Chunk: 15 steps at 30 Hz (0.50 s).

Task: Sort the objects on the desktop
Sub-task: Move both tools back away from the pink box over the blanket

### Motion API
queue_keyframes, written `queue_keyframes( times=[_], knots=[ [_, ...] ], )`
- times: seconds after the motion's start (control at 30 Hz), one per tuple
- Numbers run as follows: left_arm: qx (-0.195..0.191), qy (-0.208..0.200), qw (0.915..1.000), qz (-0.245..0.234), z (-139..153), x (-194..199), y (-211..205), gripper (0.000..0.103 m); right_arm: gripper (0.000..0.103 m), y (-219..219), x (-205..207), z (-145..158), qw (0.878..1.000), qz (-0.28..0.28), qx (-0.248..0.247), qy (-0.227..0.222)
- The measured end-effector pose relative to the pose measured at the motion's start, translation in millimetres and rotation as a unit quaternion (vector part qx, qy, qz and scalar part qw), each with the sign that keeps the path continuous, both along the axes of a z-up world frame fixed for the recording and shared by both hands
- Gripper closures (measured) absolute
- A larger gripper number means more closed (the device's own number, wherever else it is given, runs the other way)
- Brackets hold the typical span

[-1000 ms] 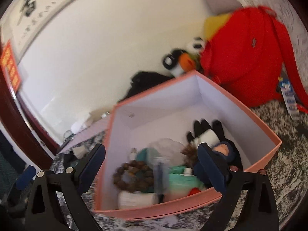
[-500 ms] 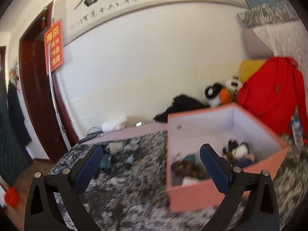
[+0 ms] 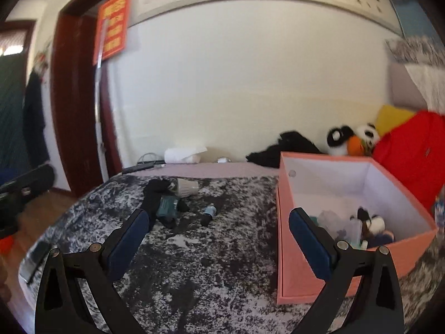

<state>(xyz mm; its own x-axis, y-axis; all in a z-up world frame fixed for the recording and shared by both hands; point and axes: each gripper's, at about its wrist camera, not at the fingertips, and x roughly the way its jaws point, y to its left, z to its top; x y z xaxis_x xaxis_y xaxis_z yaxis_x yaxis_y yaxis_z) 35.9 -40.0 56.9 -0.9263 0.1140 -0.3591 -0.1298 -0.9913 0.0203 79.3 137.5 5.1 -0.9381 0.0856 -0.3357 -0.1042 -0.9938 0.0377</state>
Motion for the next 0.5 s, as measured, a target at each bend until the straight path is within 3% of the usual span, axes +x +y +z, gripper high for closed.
queue_keyframes(
  times=[0.5],
  knots=[
    [-0.016, -0.005, 0.9995, -0.026, -6, 2, 24, 0.0, 0.0, 8, -10, -5, 1.0, -0.003, 0.001, -0.018]
  ],
)
